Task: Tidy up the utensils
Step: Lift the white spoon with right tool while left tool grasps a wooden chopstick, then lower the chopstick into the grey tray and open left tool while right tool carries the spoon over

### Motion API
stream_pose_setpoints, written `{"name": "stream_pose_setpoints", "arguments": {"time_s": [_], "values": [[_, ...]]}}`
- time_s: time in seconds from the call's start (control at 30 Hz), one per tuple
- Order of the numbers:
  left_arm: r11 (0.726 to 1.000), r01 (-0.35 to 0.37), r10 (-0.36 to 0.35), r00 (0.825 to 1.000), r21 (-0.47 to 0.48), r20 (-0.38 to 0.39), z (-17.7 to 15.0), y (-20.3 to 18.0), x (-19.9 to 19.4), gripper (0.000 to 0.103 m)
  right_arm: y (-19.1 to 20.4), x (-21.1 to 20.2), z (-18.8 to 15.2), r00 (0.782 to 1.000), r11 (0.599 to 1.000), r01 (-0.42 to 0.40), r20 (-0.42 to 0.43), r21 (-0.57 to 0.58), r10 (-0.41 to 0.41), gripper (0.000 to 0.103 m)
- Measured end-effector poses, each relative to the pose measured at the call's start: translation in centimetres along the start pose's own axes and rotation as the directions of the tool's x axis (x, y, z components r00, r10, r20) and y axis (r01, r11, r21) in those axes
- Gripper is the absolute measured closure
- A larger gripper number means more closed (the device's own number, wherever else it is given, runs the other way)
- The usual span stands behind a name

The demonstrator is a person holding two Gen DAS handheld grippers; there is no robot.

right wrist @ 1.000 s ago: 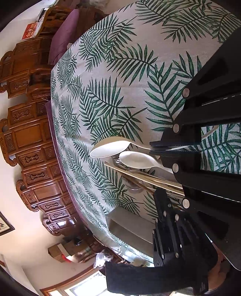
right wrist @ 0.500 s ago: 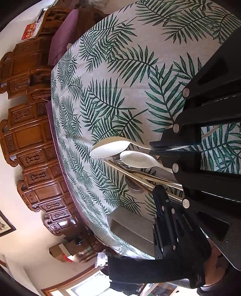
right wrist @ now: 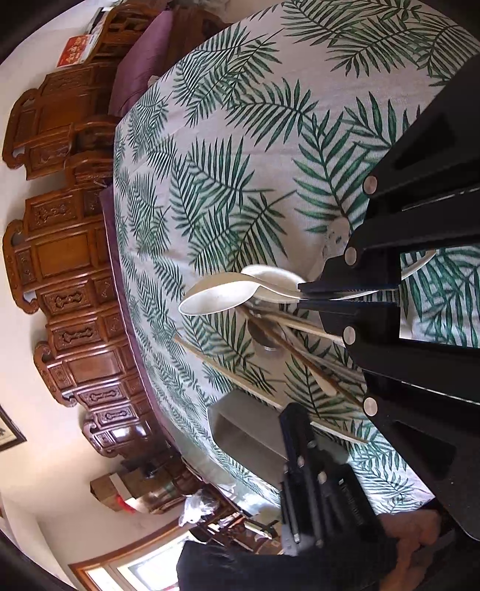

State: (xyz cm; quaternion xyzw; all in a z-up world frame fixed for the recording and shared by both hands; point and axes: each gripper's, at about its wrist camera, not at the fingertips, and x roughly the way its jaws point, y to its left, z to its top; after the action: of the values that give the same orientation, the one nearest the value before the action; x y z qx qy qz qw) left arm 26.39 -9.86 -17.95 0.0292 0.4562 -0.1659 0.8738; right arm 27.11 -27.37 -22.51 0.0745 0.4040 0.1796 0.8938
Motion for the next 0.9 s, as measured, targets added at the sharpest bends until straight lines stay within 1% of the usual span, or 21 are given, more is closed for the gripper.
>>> {"name": "stream_pose_setpoints", "arguments": {"time_s": [0.17, 0.23, 0.43, 0.53, 0.7, 0.9], "values": [[1.0, -0.01, 0.01, 1.0, 0.007, 0.022, 0.0, 2.1, -2.2, 0.099, 2.4, -0.5, 0.2, 1.0, 0.999, -0.019, 0.008, -0.033, 0.019, 0.098], [1.0, -0.018, 0.017, 0.999, 0.01, 0.029, -0.1, 3.2, -3.0, 0.099, 3.5, -0.7, 0.4, 1.0, 0.998, -0.015, 0.016, -0.054, 0.016, 0.098], [0.999, -0.037, 0.037, 0.999, -0.005, 0.038, -0.3, 6.7, -4.2, 0.099, 6.8, 0.4, 1.1, 0.999, 0.995, -0.042, 0.007, -0.088, 0.042, 0.098], [0.999, -0.049, 0.049, 0.998, -0.012, 0.035, -0.8, 8.4, -4.3, 0.099, 8.4, 1.0, 1.6, 0.998, 0.993, -0.058, 0.001, -0.105, 0.058, 0.098], [0.997, -0.058, 0.059, 0.998, -0.053, 0.026, -1.8, 11.1, -4.0, 0.099, 11.5, 1.9, 2.5, 0.997, 0.986, -0.074, -0.007, -0.15, 0.074, 0.098], [0.992, -0.05, 0.051, 0.999, -0.115, 0.005, -2.6, 14.3, -3.5, 0.099, 14.3, 2.9, 3.5, 0.996, 0.981, -0.09, -0.009, -0.171, 0.09, 0.098]]}}
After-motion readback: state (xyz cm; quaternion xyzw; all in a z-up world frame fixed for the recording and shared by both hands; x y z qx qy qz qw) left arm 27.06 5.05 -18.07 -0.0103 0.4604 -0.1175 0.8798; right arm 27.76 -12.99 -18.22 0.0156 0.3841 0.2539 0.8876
